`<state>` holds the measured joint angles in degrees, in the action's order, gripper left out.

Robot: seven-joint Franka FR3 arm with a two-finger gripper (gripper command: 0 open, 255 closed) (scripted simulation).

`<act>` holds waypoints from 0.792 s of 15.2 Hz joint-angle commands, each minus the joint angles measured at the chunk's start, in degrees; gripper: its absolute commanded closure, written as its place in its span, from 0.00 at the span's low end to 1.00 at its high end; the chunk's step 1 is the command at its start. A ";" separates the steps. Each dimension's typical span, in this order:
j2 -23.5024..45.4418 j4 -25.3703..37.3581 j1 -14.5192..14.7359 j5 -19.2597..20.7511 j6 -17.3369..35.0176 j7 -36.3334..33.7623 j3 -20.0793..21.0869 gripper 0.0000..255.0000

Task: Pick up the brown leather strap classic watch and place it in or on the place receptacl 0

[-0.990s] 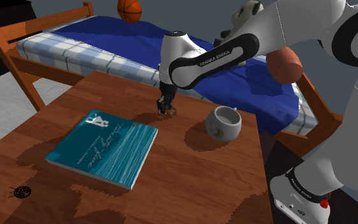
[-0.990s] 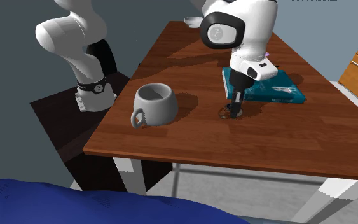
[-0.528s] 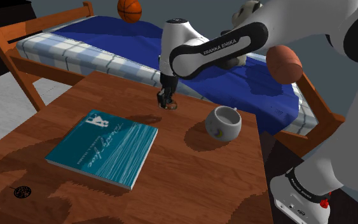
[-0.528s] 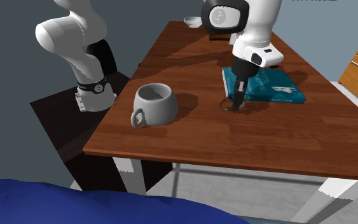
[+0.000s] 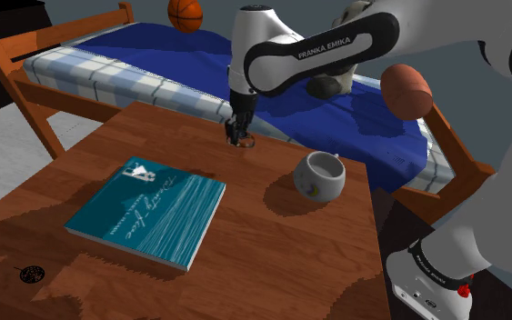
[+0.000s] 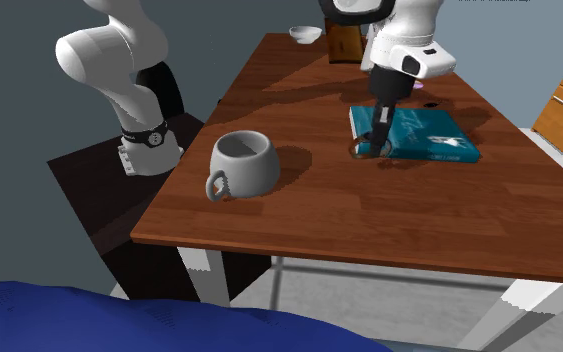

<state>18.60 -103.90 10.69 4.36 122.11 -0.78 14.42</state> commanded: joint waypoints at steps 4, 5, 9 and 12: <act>-1.62 1.83 -0.18 -0.54 -3.43 0.39 0.17 1.00; -1.90 2.25 -0.20 -0.62 -4.11 0.44 0.20 1.00; -2.88 4.05 -0.26 -0.95 -6.86 0.62 0.31 1.00; -3.50 5.56 -0.28 -1.15 -8.96 0.73 0.38 1.00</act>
<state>15.41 -98.86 10.43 3.31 113.98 -0.12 14.78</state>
